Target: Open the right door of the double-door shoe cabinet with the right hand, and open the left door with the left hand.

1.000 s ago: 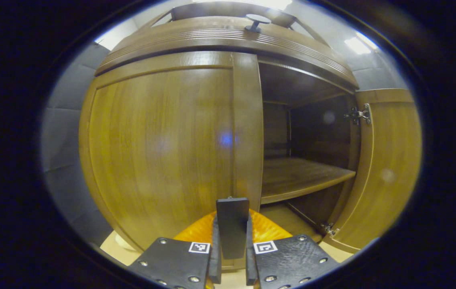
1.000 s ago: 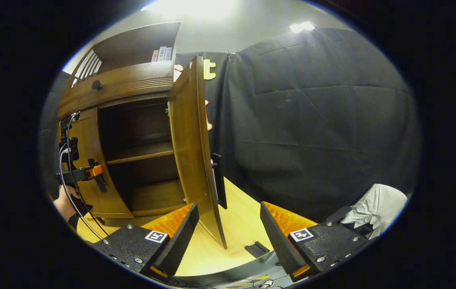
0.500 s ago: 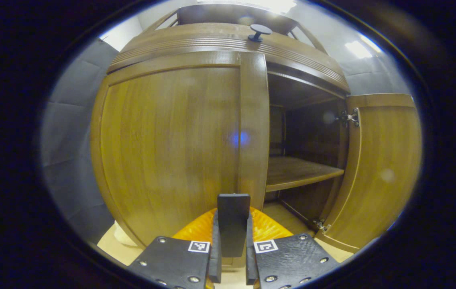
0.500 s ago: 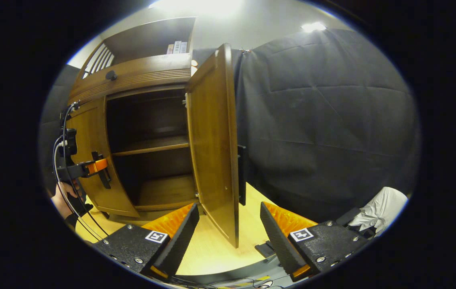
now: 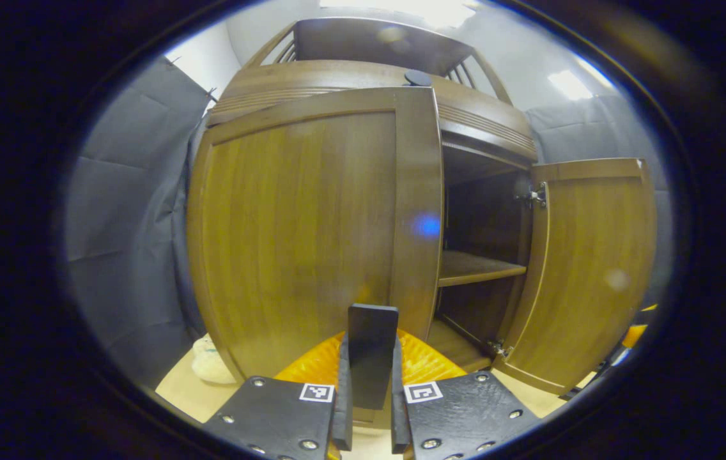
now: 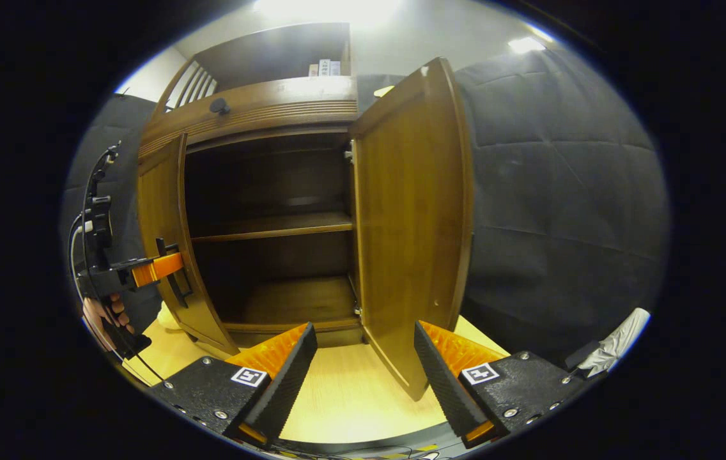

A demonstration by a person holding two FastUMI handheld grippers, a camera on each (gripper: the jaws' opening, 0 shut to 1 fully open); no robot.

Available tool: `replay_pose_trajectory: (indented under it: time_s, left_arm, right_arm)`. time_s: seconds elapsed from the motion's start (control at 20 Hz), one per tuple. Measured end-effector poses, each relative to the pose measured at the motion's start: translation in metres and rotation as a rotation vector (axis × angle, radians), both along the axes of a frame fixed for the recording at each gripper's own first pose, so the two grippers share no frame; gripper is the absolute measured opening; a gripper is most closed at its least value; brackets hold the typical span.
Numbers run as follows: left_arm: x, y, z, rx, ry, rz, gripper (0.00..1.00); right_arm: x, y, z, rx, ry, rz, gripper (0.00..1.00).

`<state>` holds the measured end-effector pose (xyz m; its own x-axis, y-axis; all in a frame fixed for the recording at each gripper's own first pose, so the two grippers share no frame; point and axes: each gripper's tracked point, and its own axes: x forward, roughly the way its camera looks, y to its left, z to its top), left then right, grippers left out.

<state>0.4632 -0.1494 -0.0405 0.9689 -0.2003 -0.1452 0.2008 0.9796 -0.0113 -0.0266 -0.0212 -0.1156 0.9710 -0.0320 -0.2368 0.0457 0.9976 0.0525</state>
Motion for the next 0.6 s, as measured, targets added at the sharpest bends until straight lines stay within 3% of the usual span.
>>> replay_pose_trajectory:
  time_s: [0.2,0.3,0.35,0.6]
  left_arm:
    - [-0.001,0.000,0.000,-0.013,0.018,-0.001,0.32]
    - [0.000,0.000,-0.001,-0.011,0.020,0.008,0.18]
    - [0.000,0.000,-0.001,-0.005,0.022,0.014,0.25]
    - [0.000,0.003,-0.002,-0.010,0.022,0.062,0.25]
  right_arm:
    - [0.013,0.017,-0.005,0.021,0.020,0.048,0.95]
    - [0.020,0.026,-0.003,0.040,0.015,0.073,0.95]
    - [0.023,0.030,-0.003,0.047,0.015,0.086,0.95]
    - [0.037,0.053,-0.003,0.052,0.023,0.156,0.93]
